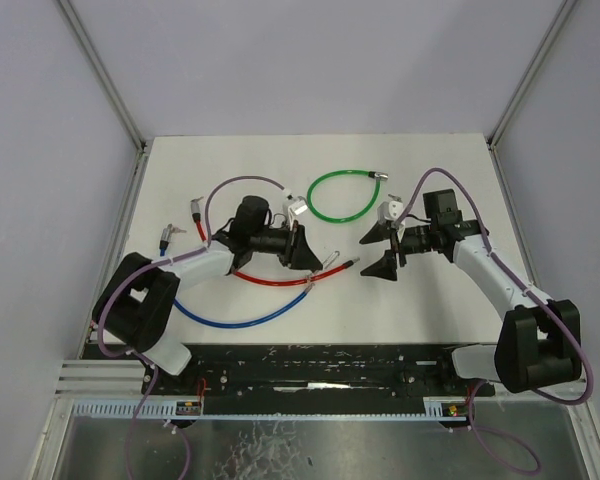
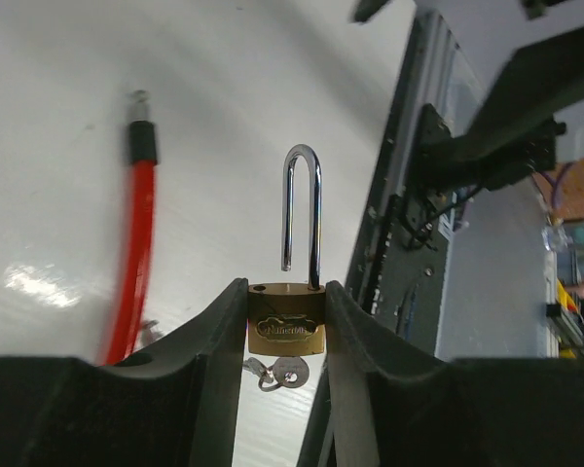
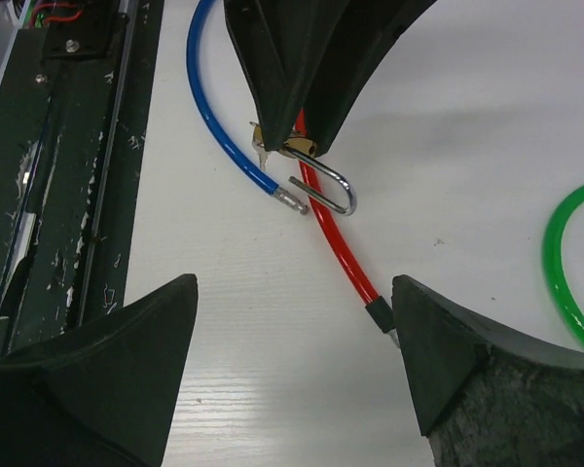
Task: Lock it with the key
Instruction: Pick up the lock from the center of the board, then lock the lock.
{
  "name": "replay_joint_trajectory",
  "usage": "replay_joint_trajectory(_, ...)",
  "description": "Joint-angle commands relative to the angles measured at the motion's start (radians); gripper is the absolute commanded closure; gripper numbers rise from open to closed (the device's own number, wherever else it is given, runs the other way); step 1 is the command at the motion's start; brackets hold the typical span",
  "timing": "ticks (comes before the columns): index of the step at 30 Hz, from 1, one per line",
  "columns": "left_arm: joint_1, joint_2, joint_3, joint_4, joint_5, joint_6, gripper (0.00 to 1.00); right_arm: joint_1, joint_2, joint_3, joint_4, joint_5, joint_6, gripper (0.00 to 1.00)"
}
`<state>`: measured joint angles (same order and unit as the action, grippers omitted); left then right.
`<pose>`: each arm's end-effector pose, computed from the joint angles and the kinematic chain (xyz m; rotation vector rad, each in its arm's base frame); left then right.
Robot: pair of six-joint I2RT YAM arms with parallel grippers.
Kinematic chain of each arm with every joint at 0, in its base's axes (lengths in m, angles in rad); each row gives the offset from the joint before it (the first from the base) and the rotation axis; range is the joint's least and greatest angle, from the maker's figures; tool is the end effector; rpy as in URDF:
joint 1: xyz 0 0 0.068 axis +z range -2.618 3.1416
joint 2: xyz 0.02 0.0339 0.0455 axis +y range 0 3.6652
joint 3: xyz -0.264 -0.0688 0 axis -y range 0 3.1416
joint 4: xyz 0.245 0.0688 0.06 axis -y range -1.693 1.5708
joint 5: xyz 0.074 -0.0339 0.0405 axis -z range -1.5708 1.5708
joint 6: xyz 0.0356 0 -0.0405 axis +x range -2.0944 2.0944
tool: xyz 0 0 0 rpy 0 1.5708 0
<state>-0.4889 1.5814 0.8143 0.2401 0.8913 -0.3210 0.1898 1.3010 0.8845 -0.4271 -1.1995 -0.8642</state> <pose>0.2731 -0.1767 0.2022 0.7553 2.0559 -1.4058 0.2449 0.0808 0.2588 -1.3874 1.3982 0.9900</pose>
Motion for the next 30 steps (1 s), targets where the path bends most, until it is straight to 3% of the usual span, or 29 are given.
replay_joint_trajectory(1, -0.042, 0.005, 0.025, 0.148, 0.124, -0.02, 1.0, 0.021, 0.031, 0.055, -0.135, -0.046, -0.195, 0.15)
replay_joint_trajectory(16, -0.114, 0.012, 0.042, 0.129, 0.15, 0.029, 1.0, 0.102, 0.076, 0.082, -0.192, -0.05, -0.242, 0.33)
replay_joint_trajectory(25, -0.124, 0.009, 0.049, 0.112, 0.149, 0.043, 1.0, 0.137, 0.098, 0.103, -0.226, -0.037, -0.262, 0.56)
replay_joint_trajectory(30, -0.126, 0.009, 0.051, 0.107, 0.151, 0.048, 1.0, 0.146, 0.101, 0.11, -0.241, -0.036, -0.276, 0.63)
